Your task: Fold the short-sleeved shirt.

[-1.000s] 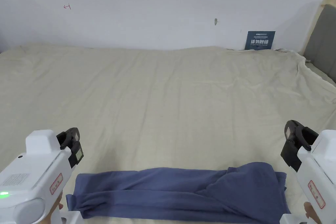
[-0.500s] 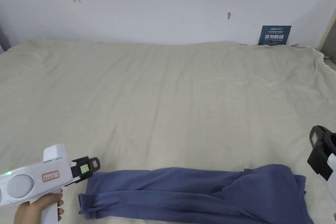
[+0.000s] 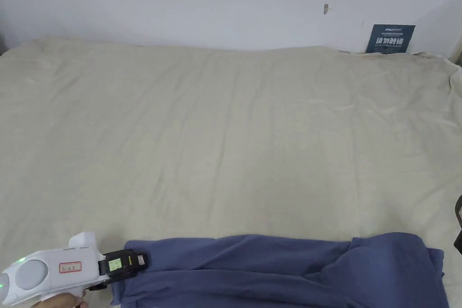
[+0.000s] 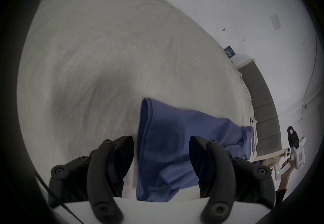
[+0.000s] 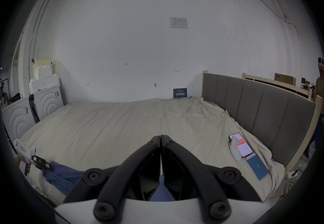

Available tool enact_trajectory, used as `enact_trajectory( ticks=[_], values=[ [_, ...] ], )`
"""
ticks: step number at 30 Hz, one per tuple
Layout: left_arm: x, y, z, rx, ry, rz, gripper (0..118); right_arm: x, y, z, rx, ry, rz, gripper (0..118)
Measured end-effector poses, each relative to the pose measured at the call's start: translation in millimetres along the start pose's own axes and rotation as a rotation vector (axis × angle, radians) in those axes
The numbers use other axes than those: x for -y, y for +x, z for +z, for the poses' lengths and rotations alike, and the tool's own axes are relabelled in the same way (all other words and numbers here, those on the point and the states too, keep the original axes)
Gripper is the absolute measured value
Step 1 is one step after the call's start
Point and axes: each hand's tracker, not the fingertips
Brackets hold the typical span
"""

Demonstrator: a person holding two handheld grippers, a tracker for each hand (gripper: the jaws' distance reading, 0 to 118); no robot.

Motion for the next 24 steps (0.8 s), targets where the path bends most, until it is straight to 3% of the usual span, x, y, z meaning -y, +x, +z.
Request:
enact_trajectory(
  ticks=[2,4,9,20,24],
  values=[
    [-0.8,2.8,-1.6,0.011,0.01,-0.012,65,1.1,1.6,-2.3,0.003,-0.007,0.002,0],
    [-0.6,7.6,-6.0,0.041,0.016,-0.019,44,3.0,3.0,-4.8,0.005,-0.014,-0.001,0],
    [-0.5,4.6,-33.0,0.049,-0.025,-0.057,16,4.7,4.8,-5.6,0.014,-0.02,0.001,0],
    [-15.9,17.5,17.8,-0.004,0.017,-0.111,8,-2.4,10.3,0.9,-0.005,0.002,-0.008,0],
    [-21.3,12.5,44.4,-0.107,0.055,-0.122,8,-5.4,12.8,5.6,-0.017,0.018,-0.017,0]
  ],
)
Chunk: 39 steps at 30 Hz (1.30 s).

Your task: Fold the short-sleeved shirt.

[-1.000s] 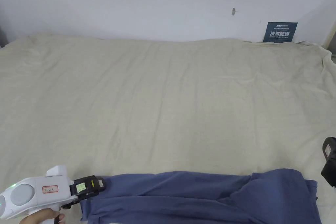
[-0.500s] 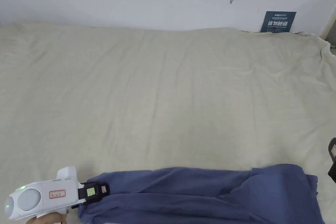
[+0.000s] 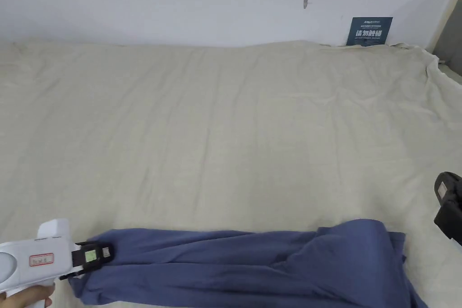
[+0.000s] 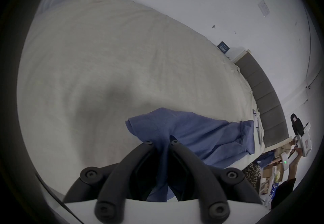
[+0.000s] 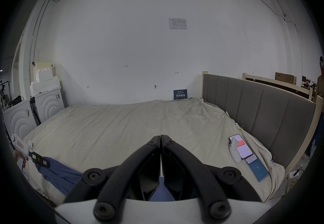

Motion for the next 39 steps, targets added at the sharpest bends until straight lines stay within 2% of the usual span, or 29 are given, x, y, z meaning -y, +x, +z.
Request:
enact_trajectory(
  ticks=[4,8,11,15,24,34,37,39],
  values=[
    [-3.7,-7.9,19.6,-0.091,0.0,0.036,8,-5.4,-5.0,9.7,-0.014,0.011,-0.009,0],
    [-9.5,20.1,30.0,-0.124,-0.018,0.045,8,-8.6,-6.6,18.6,-0.027,0.018,-0.018,0],
    [-10.4,70.2,40.0,-0.094,-0.007,0.018,8,-9.1,-3.3,23.9,-0.039,0.024,-0.029,0],
    [-11.5,140.1,37.5,0.017,-0.017,-0.051,8,-10.4,1.2,31.8,-0.058,0.03,-0.04,0],
    [8.1,249.8,-45.1,0.062,-0.114,-0.155,8,-12.6,17.1,45.4,-0.065,0.035,-0.044,0],
    [64.1,290.6,-157.6,-0.073,-0.263,-0.213,9,-10.0,37.1,52.4,-0.032,0.034,-0.049,0],
    [71.8,290.4,-161.9,-0.094,-0.243,-0.202,28,-7.2,40.7,55.1,-0.023,0.026,-0.054,0],
    [70.1,292.3,-156.2,-0.033,-0.22,-0.177,60,-5.7,43.5,55.5,-0.018,0.021,-0.053,0]
  ],
)
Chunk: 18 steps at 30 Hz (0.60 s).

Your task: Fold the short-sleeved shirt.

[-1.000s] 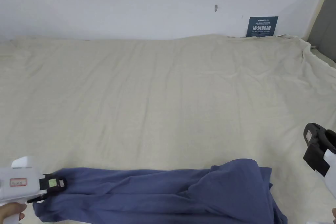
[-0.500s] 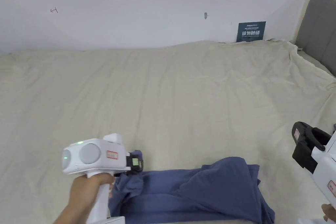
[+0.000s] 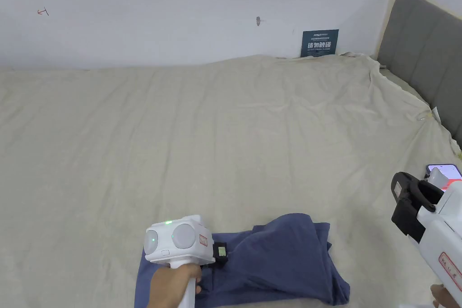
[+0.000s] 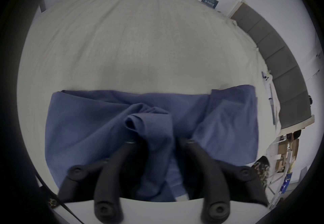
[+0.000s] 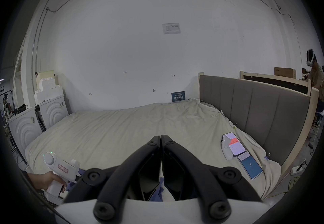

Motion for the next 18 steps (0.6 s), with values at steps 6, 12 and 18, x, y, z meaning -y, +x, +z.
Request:
enact_trajectory(
  ticks=[6,12,18],
  values=[
    [-10.8,8.2,56.8,0.12,0.103,-0.019,101,-1.2,2.2,-0.2,0.003,-0.001,-0.014,0],
    [-9.3,-16.1,147.3,0.161,0.407,-0.034,101,-7.6,-3.2,2.3,-0.012,0.019,-0.011,0],
    [5.8,-49.0,175.8,0.03,0.573,-0.117,40,-6.4,-4.3,-2.4,-0.03,0.022,-0.005,0]
  ],
)
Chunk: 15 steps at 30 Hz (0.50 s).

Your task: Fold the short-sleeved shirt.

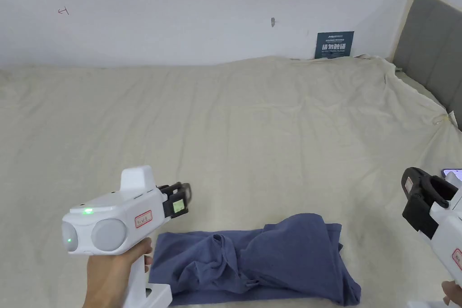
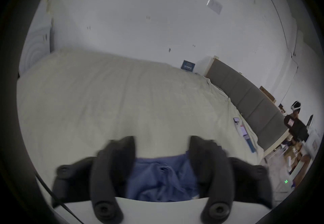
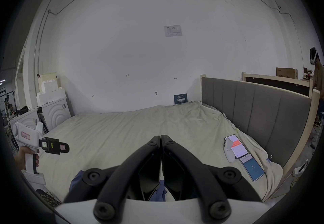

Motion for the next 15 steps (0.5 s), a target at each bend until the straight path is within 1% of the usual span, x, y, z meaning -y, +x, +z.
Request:
enact_trajectory(
  ticks=[1,2,3,5,10,15],
  values=[
    [5.4,-5.1,-0.6,-0.025,-0.003,-0.01,23,0.5,-0.5,-0.2,-0.004,-0.001,-0.004,0],
    [10.7,-9.7,-1.1,-0.033,-0.008,-0.014,9,1.3,-1.0,-0.2,-0.006,-0.001,-0.007,0],
    [17.6,-15.1,-2.0,-0.041,-0.003,-0.011,4,1.8,-1.8,0.0,-0.006,-0.001,-0.009,0],
    [30.7,-22.4,-9.3,-0.075,-0.016,-0.015,0,2.6,-2.6,0.1,-0.008,-0.004,-0.007,0],
    [69.5,-36.3,-31.8,-0.112,-0.073,0.007,0,3.1,-5.9,2.6,-0.007,-0.017,-0.003,0],
    [105.2,-32.3,-52.8,-0.115,-0.128,-0.019,0,3.6,-2.9,4.9,0.009,-0.025,-0.005,0]
  ],
)
